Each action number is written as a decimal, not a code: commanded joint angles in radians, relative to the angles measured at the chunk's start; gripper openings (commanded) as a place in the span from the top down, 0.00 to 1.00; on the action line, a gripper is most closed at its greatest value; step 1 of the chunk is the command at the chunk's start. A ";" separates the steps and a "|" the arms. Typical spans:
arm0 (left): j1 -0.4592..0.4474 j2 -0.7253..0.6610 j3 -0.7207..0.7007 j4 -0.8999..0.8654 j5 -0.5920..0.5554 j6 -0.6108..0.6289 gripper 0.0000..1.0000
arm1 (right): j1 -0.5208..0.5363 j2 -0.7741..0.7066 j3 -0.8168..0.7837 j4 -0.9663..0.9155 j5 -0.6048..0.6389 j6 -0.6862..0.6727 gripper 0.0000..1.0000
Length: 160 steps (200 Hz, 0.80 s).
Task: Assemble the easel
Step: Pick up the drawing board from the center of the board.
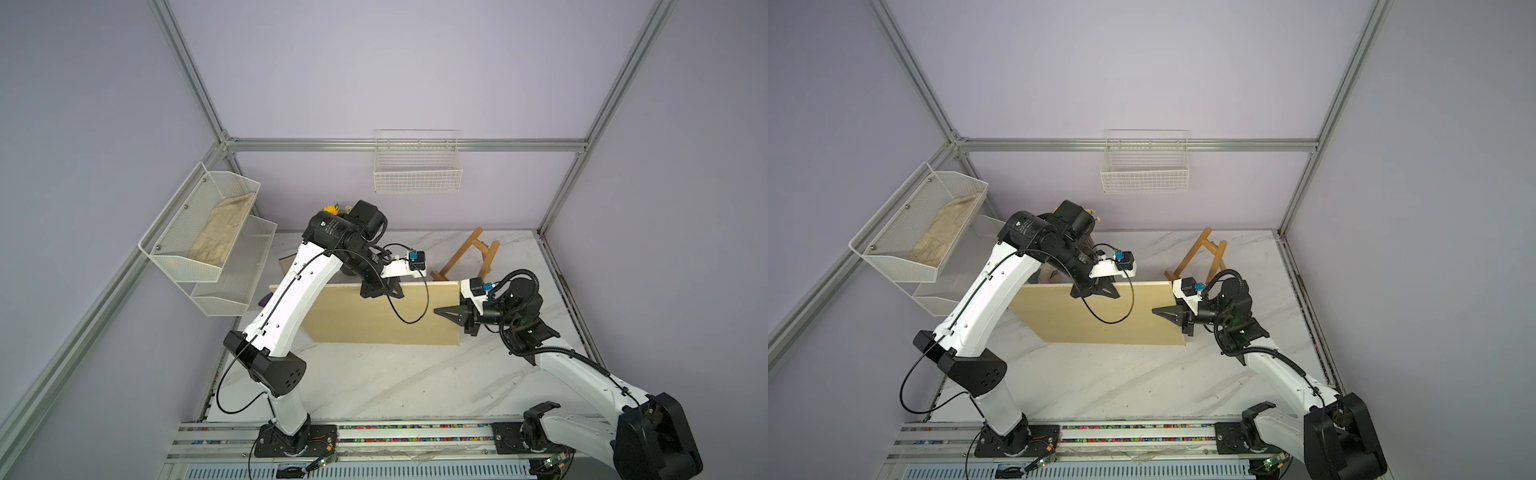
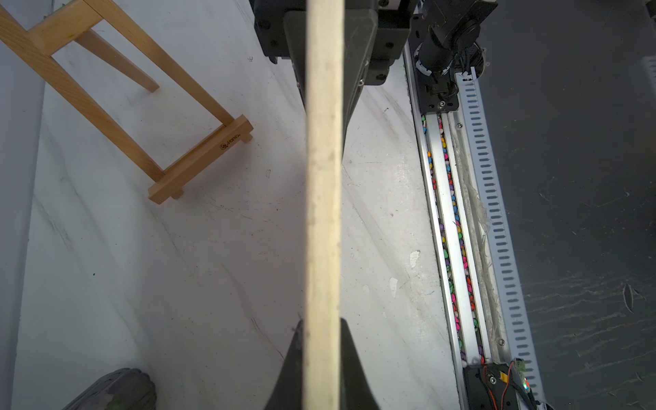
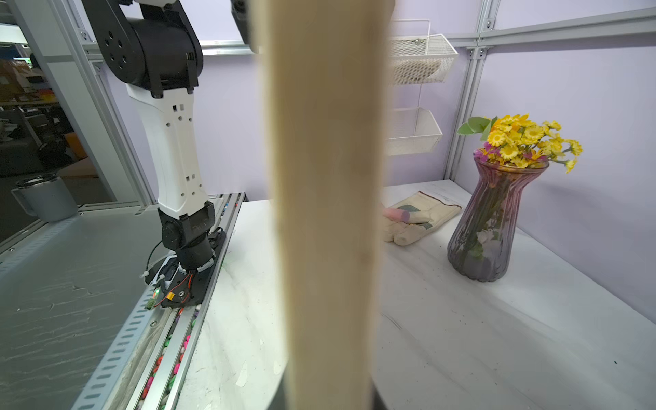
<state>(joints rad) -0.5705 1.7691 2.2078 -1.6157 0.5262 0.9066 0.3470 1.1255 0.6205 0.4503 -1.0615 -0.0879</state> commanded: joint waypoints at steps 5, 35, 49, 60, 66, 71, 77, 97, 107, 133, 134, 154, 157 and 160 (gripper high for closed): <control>-0.018 0.019 -0.003 0.179 -0.069 -0.111 1.00 | 0.011 -0.062 0.025 0.044 0.067 0.133 0.89; -0.051 0.024 -0.042 0.203 -0.126 -0.114 1.00 | 0.011 -0.096 0.040 -0.034 0.092 0.142 0.72; -0.065 0.029 -0.052 0.203 -0.145 -0.115 1.00 | 0.011 -0.104 0.073 -0.116 0.094 0.130 0.68; -0.074 0.026 -0.060 0.203 -0.147 -0.110 1.00 | 0.011 -0.109 0.096 -0.189 0.099 0.108 0.67; -0.076 0.024 -0.064 0.205 -0.149 -0.107 1.00 | 0.011 -0.111 0.107 -0.225 0.105 0.097 0.67; -0.077 0.021 -0.067 0.207 -0.149 -0.106 1.00 | 0.011 -0.111 0.114 -0.256 0.106 0.089 0.67; -0.079 0.021 -0.068 0.208 -0.151 -0.106 1.00 | 0.011 -0.111 0.128 -0.297 0.112 0.078 0.66; -0.084 0.015 -0.083 0.203 -0.156 -0.101 1.00 | 0.013 -0.118 0.189 -0.451 0.114 0.040 0.65; -0.085 0.009 -0.094 0.206 -0.156 -0.098 1.00 | 0.014 -0.122 0.209 -0.498 0.113 0.038 0.65; -0.088 -0.004 -0.112 0.203 -0.162 -0.115 1.00 | 0.037 -0.108 0.272 -0.661 0.144 -0.015 0.62; -0.088 -0.005 -0.113 0.203 -0.162 -0.115 1.00 | 0.040 -0.107 0.276 -0.668 0.146 -0.017 0.62; -0.092 -0.028 -0.146 0.217 -0.156 -0.120 1.00 | 0.093 -0.073 0.355 -0.819 0.207 -0.081 0.62; -0.092 -0.031 -0.153 0.222 -0.155 -0.121 1.00 | 0.103 -0.067 0.368 -0.844 0.219 -0.091 0.62; -0.092 -0.036 -0.160 0.227 -0.155 -0.121 1.00 | 0.112 -0.062 0.378 -0.866 0.232 -0.101 0.62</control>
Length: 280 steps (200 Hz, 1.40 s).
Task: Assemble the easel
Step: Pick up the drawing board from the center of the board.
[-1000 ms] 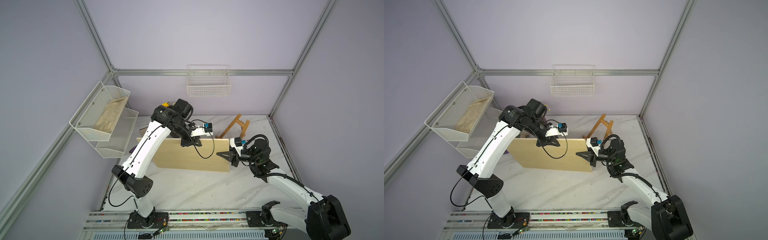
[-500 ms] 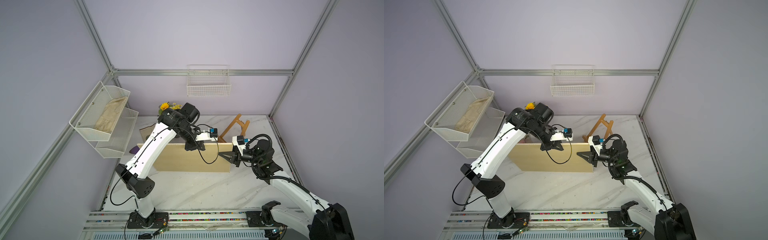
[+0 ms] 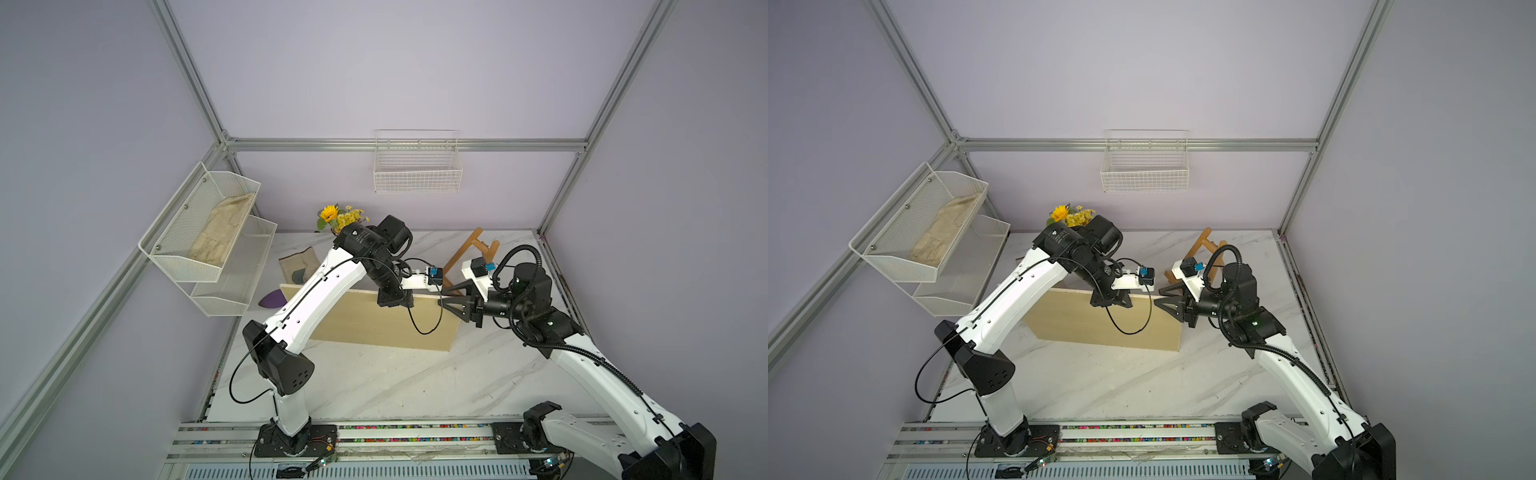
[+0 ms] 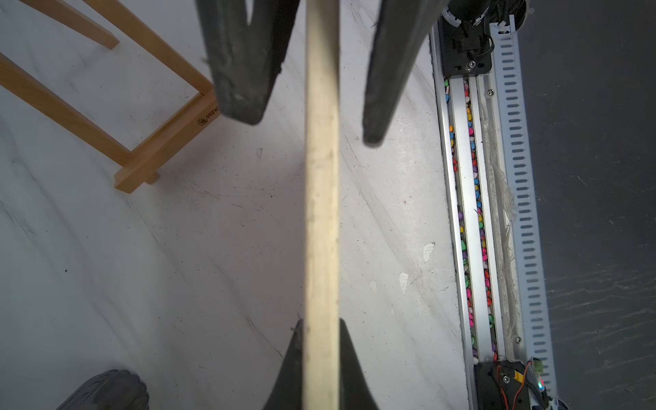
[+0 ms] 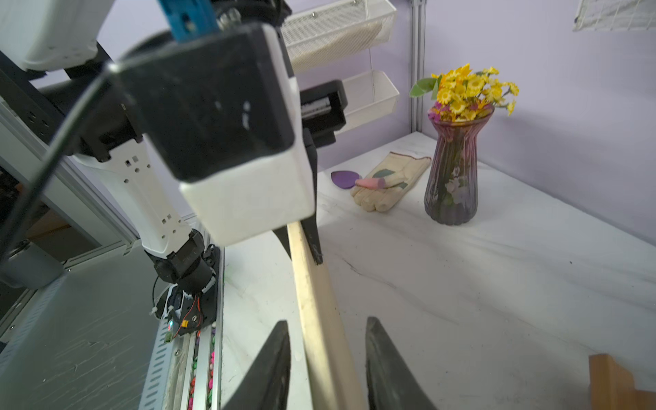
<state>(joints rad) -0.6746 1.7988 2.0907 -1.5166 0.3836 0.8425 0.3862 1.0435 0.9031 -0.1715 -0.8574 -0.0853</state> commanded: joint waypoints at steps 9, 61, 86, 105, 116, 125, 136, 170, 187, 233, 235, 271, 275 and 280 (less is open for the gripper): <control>0.012 -0.077 -0.064 0.148 -0.010 -0.058 1.00 | 0.098 0.039 0.123 -0.303 0.058 -0.127 0.62; 0.010 -0.107 -0.116 0.186 0.000 -0.056 1.00 | 0.146 0.087 0.213 -0.469 0.170 -0.168 0.65; 0.010 -0.111 -0.122 0.193 0.014 -0.058 1.00 | 0.158 0.094 0.243 -0.506 0.190 -0.186 0.70; 0.010 -0.117 -0.133 0.204 0.020 -0.067 1.00 | 0.161 0.092 0.256 -0.530 0.205 -0.206 0.77; 0.010 -0.125 -0.146 0.215 0.030 -0.066 1.00 | 0.164 0.091 0.257 -0.534 0.208 -0.214 0.79; 0.010 -0.133 -0.157 0.229 0.033 -0.068 1.00 | 0.166 0.092 0.256 -0.533 0.208 -0.217 0.86; 0.010 -0.137 -0.159 0.241 0.039 -0.076 1.00 | 0.167 0.098 0.258 -0.538 0.205 -0.222 0.92; 0.010 -0.154 -0.177 0.255 0.048 -0.090 0.92 | 0.171 0.089 0.252 -0.530 0.205 -0.228 0.99; 0.010 -0.165 -0.191 0.264 0.049 -0.103 0.82 | 0.173 0.078 0.245 -0.522 0.211 -0.231 1.00; 0.010 -0.219 -0.212 0.308 0.057 -0.154 0.52 | 0.176 0.053 0.238 -0.515 0.232 -0.245 1.00; 0.010 -0.222 -0.214 0.309 0.056 -0.159 0.51 | 0.177 0.052 0.237 -0.515 0.233 -0.246 1.00; 0.010 -0.356 -0.336 0.449 0.009 -0.252 0.41 | 0.185 0.047 0.240 -0.515 0.234 -0.253 1.00; 0.010 -0.374 -0.358 0.475 -0.004 -0.267 0.39 | 0.187 0.046 0.240 -0.515 0.237 -0.253 1.00; 0.010 -0.422 -0.389 0.507 -0.022 -0.280 0.37 | 0.187 0.047 0.241 -0.514 0.238 -0.254 1.00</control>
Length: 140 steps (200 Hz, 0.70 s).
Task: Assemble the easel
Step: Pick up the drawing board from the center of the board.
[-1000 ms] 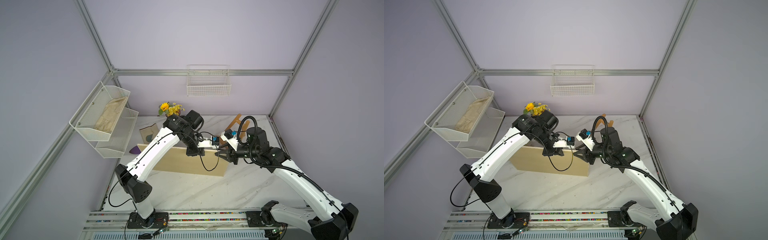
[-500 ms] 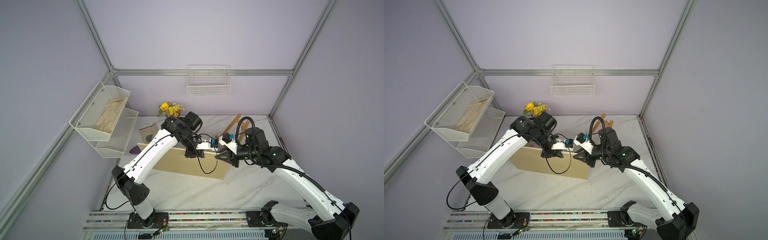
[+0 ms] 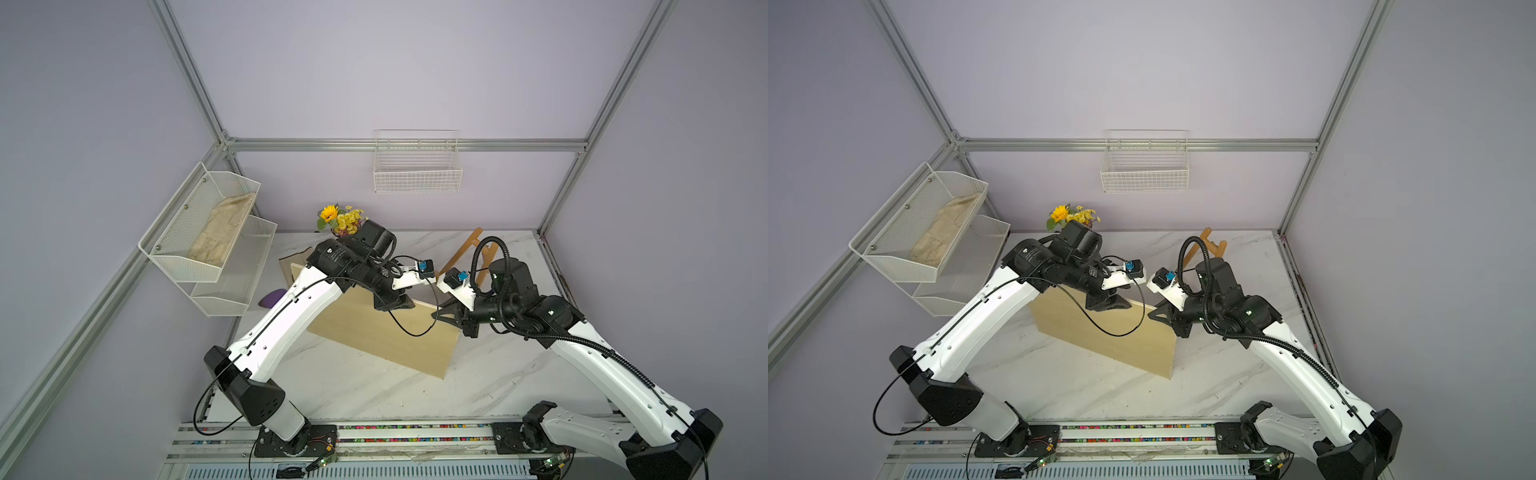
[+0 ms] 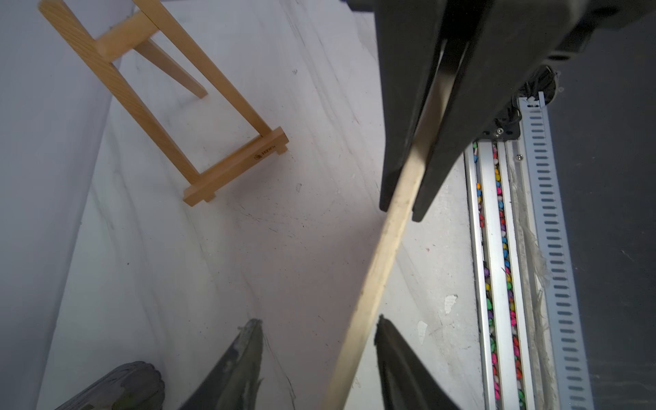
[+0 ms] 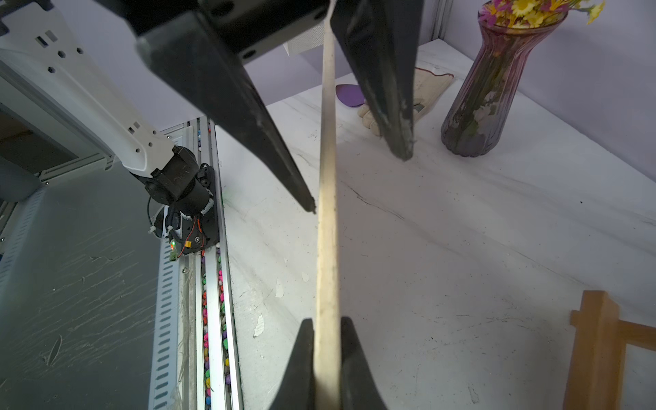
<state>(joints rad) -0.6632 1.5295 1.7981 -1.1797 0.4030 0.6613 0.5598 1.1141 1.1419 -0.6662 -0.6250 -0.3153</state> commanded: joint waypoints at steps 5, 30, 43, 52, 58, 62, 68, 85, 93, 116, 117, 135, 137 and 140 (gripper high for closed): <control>-0.001 -0.182 -0.125 0.197 -0.052 -0.107 0.34 | 0.016 -0.026 0.003 -0.019 0.005 -0.025 1.00; 0.003 -0.311 -0.236 0.327 -0.121 -0.173 0.27 | 0.020 -0.027 0.016 -0.008 0.019 -0.031 1.00; 0.009 -0.362 -0.279 0.402 -0.209 -0.239 0.24 | 0.023 -0.022 0.031 -0.003 0.020 -0.036 1.00; 0.017 -0.389 -0.303 0.449 -0.284 -0.299 0.21 | 0.025 -0.020 0.039 -0.003 0.026 -0.043 1.00; 0.023 -0.400 -0.309 0.468 -0.327 -0.342 0.19 | 0.025 -0.018 0.045 -0.003 0.033 -0.048 1.00; 0.029 -0.407 -0.311 0.476 -0.362 -0.375 0.18 | 0.026 -0.016 0.050 -0.007 0.036 -0.052 1.00; 0.044 -0.413 -0.311 0.486 -0.399 -0.421 0.16 | 0.027 -0.013 0.056 -0.010 0.039 -0.060 1.00; 0.101 -0.427 -0.313 0.488 -0.507 -0.547 0.13 | 0.029 -0.003 0.076 -0.019 0.036 -0.072 1.00; 0.141 -0.435 -0.318 0.492 -0.547 -0.600 0.12 | 0.030 0.002 0.084 -0.026 0.041 -0.076 1.00; 0.314 -0.444 -0.331 0.480 -0.511 -0.752 0.08 | 0.038 0.001 0.090 -0.028 0.049 -0.082 1.00; 0.322 -0.444 -0.331 0.480 -0.511 -0.756 0.08 | 0.038 0.000 0.091 -0.028 0.050 -0.082 1.00; 0.412 -0.442 -0.336 0.458 -0.513 -0.815 0.07 | 0.046 -0.002 0.095 -0.030 0.061 -0.087 1.00; 0.419 -0.442 -0.336 0.455 -0.515 -0.822 0.07 | 0.046 -0.001 0.095 -0.031 0.063 -0.088 1.00; 0.433 -0.442 -0.335 0.449 -0.517 -0.830 0.07 | 0.047 -0.001 0.096 -0.032 0.067 -0.089 1.00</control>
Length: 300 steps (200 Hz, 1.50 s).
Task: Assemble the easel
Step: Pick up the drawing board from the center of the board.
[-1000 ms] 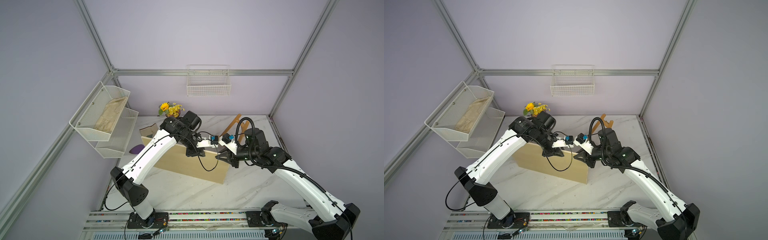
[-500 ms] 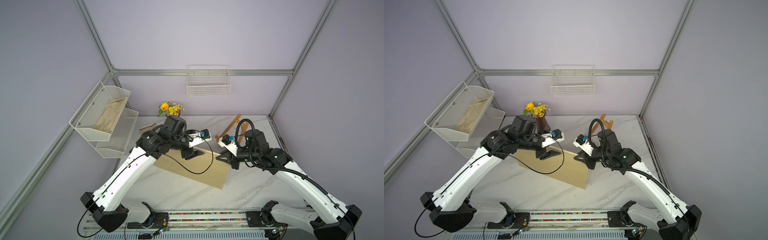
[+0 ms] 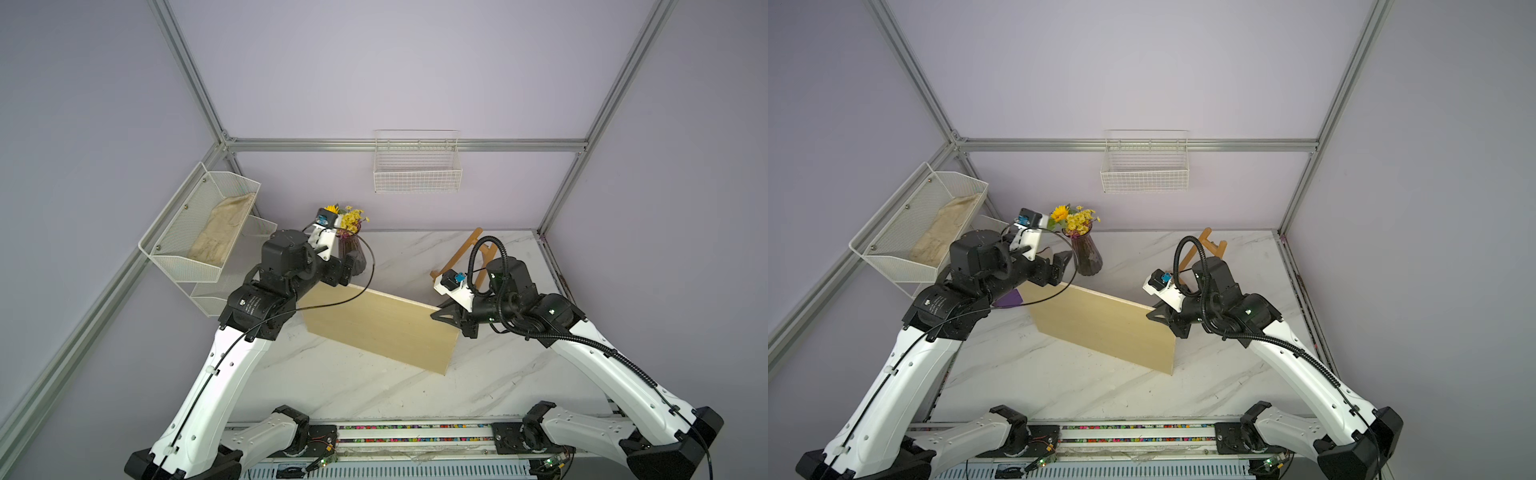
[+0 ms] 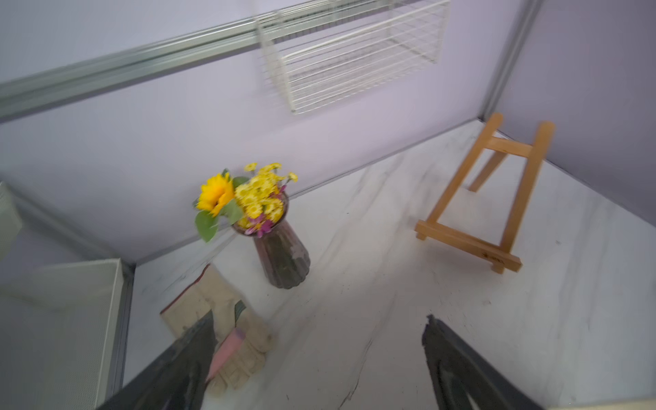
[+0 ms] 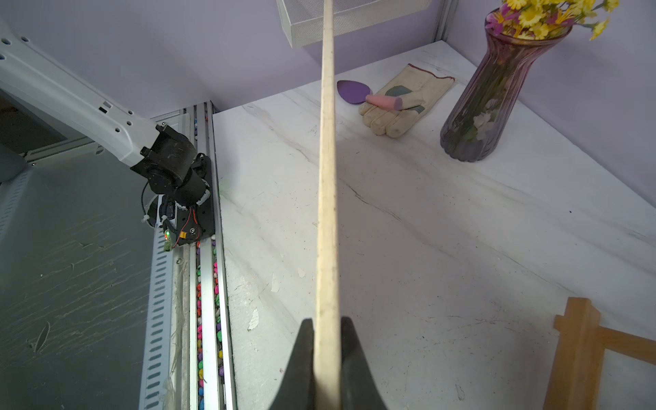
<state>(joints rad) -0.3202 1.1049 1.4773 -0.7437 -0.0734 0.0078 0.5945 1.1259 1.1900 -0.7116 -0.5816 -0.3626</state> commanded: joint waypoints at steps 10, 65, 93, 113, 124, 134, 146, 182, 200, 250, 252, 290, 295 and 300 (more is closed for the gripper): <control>0.133 -0.019 -0.018 -0.002 -0.050 -0.202 0.04 | 0.017 -0.012 0.052 0.005 0.029 -0.047 1.00; 0.330 -0.026 -0.129 0.054 0.085 -0.305 0.03 | 0.033 -0.002 0.045 -0.008 0.057 -0.064 1.00; 0.379 -0.017 -0.183 0.087 0.148 -0.338 0.03 | 0.044 0.004 0.044 -0.020 0.062 -0.073 1.00; 0.400 -0.019 -0.226 0.126 0.171 -0.357 0.03 | 0.049 0.005 0.045 -0.025 0.066 -0.078 1.00; 0.405 -0.016 -0.242 0.142 0.198 -0.358 0.04 | 0.054 0.005 0.044 -0.025 0.065 -0.080 1.00; 0.405 -0.009 -0.256 0.152 0.215 -0.360 0.04 | 0.057 0.003 0.043 -0.024 0.070 -0.081 1.00; 0.405 0.003 -0.270 0.162 0.229 -0.364 0.04 | 0.059 0.006 0.042 -0.027 0.074 -0.082 1.00; 0.404 0.006 -0.313 0.190 0.298 -0.361 0.06 | 0.069 0.021 0.045 -0.040 0.083 -0.082 1.00; 0.404 -0.008 -0.350 0.223 0.355 -0.351 0.08 | 0.076 0.025 0.046 -0.044 0.085 -0.082 0.99; 0.405 -0.037 -0.409 0.261 0.415 -0.367 0.10 | 0.089 0.050 0.064 -0.051 0.088 -0.067 0.89; 0.405 -0.037 -0.411 0.261 0.415 -0.367 0.10 | 0.090 0.052 0.063 -0.050 0.087 -0.067 0.89; 0.405 -0.059 -0.432 0.272 0.434 -0.380 0.11 | 0.101 0.097 0.106 -0.067 0.086 -0.061 0.84; 0.405 -0.062 -0.436 0.272 0.433 -0.381 0.11 | 0.104 0.104 0.114 -0.073 0.085 -0.061 0.83; 0.405 -0.067 -0.441 0.273 0.432 -0.382 0.11 | 0.107 0.111 0.121 -0.076 0.085 -0.062 0.83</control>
<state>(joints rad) 0.1001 1.0779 1.0809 -0.4698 0.2470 -0.3584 0.6735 1.1877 1.2705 -0.7895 -0.4892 -0.4057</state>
